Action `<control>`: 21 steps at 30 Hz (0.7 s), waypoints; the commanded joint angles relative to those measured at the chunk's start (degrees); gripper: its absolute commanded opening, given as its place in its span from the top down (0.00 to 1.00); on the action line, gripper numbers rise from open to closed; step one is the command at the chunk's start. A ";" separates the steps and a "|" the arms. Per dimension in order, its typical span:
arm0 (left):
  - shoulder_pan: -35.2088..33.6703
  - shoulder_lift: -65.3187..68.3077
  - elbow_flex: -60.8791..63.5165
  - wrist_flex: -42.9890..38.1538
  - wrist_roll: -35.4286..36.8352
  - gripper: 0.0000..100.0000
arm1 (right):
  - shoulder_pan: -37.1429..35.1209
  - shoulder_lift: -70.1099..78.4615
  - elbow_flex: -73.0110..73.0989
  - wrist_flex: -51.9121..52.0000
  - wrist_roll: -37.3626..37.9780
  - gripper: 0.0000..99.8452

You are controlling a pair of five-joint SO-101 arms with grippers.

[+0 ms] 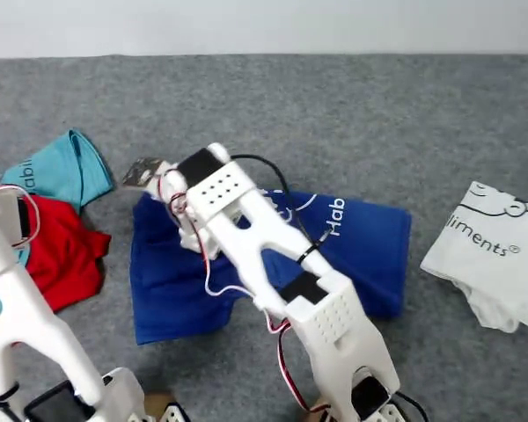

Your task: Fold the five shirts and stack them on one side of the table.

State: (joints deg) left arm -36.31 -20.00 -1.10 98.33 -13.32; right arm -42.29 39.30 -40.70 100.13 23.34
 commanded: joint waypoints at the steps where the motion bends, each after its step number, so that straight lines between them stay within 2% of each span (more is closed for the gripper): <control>1: -0.35 -1.49 -0.22 -1.23 0.26 1.00 | 2.95 -0.31 -2.99 0.31 -1.05 0.99; 7: -0.35 -1.85 3.47 -5.01 0.35 1.00 | 5.41 2.59 -2.99 0.84 -3.78 0.99; 15: -0.35 -1.85 4.70 -5.27 0.18 1.00 | 5.23 4.09 -2.99 0.57 -4.40 0.99; 18: -0.35 -1.85 4.70 -5.27 0.18 1.00 | 5.14 3.56 -3.25 2.15 -5.27 0.92; 21: -0.35 -1.85 4.70 -5.27 0.18 1.00 | 5.14 1.80 -3.34 2.51 -10.29 0.82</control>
State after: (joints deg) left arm -36.31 -20.00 3.65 94.11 -13.32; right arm -37.54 44.13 -40.70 100.48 16.66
